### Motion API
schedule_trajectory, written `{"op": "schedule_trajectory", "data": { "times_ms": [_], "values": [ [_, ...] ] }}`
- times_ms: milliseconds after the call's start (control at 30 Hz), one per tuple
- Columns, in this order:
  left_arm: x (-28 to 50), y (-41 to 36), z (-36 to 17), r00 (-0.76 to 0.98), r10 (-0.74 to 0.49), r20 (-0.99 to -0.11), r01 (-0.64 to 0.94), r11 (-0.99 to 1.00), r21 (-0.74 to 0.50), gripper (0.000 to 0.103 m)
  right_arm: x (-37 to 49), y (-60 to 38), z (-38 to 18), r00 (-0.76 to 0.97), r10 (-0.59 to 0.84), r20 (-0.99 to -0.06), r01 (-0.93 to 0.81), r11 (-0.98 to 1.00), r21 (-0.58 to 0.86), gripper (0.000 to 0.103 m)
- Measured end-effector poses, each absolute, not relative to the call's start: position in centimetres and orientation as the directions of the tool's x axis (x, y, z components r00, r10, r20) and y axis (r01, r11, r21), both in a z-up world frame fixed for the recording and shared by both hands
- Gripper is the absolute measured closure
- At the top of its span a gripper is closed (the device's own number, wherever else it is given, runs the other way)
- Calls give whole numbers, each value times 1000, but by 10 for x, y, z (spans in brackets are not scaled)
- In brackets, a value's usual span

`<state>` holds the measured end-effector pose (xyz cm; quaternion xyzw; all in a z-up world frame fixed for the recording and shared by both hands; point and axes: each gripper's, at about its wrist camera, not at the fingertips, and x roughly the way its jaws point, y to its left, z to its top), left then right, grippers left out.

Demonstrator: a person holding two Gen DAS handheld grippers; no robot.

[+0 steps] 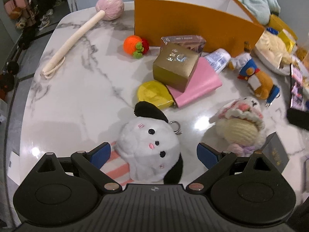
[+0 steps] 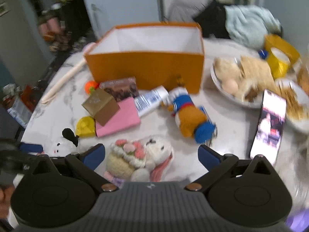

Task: Organize objects
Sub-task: 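Grasp the white plush with the left tool while the right tool grasps the black box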

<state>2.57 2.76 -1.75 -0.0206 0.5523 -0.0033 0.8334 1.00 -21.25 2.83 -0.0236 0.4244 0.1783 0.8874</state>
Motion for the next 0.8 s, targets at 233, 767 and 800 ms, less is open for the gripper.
{"op": "schedule_trajectory", "data": {
  "times_ms": [233, 767, 800],
  "values": [
    [33, 25, -25, 372, -34, -927, 148, 989, 23, 0, 16, -226, 34, 658, 344, -670, -505, 862, -52, 1],
    [34, 24, -50, 324, -2, -946, 343, 932, 115, 0, 9, -204, -30, 339, 233, -911, -619, 785, -30, 1],
    [35, 25, -51, 322, -3, -947, 336, 935, 111, 0, 9, -204, -34, 324, 221, -920, -616, 787, -28, 1]
  ]
}}
